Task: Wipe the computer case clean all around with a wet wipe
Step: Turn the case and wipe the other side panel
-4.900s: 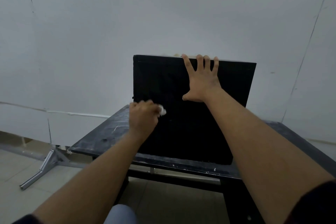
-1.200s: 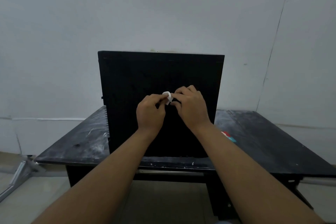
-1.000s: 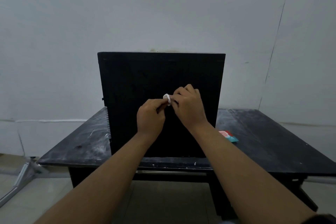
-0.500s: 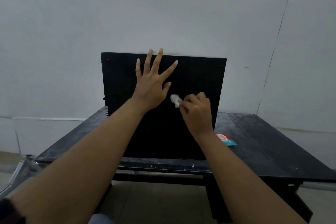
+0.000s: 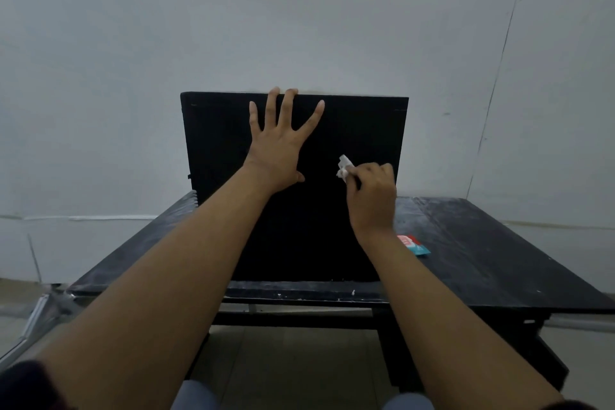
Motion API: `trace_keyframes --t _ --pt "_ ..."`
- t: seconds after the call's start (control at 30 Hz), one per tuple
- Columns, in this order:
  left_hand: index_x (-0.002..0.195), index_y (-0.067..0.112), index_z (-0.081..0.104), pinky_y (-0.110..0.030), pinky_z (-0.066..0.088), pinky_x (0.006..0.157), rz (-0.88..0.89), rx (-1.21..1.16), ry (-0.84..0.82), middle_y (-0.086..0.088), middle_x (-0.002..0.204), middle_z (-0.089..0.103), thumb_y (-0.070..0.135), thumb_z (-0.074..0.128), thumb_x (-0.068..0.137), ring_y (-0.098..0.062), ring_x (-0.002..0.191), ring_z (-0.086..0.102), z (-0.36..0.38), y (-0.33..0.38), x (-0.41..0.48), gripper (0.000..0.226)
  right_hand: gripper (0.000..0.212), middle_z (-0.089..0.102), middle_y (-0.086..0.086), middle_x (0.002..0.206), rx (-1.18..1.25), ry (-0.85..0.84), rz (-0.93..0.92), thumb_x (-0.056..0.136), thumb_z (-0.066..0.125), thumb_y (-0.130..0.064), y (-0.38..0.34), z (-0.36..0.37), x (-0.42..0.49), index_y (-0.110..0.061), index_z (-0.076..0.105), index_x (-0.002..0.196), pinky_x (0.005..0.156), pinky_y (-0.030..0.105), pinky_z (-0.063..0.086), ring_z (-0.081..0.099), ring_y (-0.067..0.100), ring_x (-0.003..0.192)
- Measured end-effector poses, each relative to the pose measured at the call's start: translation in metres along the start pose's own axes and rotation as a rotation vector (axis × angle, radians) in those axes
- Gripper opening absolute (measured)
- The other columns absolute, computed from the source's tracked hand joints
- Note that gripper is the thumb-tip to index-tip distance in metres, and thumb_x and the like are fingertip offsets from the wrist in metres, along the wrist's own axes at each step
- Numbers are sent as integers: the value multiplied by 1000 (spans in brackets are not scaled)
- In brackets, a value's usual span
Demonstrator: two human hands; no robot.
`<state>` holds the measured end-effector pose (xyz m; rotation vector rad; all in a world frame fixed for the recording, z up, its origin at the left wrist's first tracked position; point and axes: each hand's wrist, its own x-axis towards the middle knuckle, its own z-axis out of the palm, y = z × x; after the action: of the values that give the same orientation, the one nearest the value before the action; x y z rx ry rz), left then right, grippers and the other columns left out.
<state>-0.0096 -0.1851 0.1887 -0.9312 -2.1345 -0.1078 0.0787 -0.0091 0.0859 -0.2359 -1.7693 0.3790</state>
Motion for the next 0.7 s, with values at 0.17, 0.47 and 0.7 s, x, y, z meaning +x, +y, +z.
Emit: trace_keyframes --t 0.17,0.47,0.7 --pt "167 41 -15 -77 -3 119 -15 35 29 -18 173 -13 58 97 61 -49 159 -17 0 2 -1 155 22 77 9 95 -119 -133 -258 99 69 -23 -2 1 -4 -4 80 101 68 34 55 58 20 84" --pt "167 43 -11 -77 -1 120 -14 25 52 -16 174 -8 58 98 59 -47 160 -15 -4 3 -3 155 10 73 5 83 -248 -220 -482 94 77 -20 7 6 -21 -11 80 89 65 38 45 57 25 81" --pt "167 42 1 -80 -4 120 -38 -29 47 -15 174 -3 65 93 57 -47 160 -14 -9 9 -3 145 10 74 3 94 -109 45 -3 95 78 -21 17 -5 -11 -12 79 99 70 32 44 57 19 87"
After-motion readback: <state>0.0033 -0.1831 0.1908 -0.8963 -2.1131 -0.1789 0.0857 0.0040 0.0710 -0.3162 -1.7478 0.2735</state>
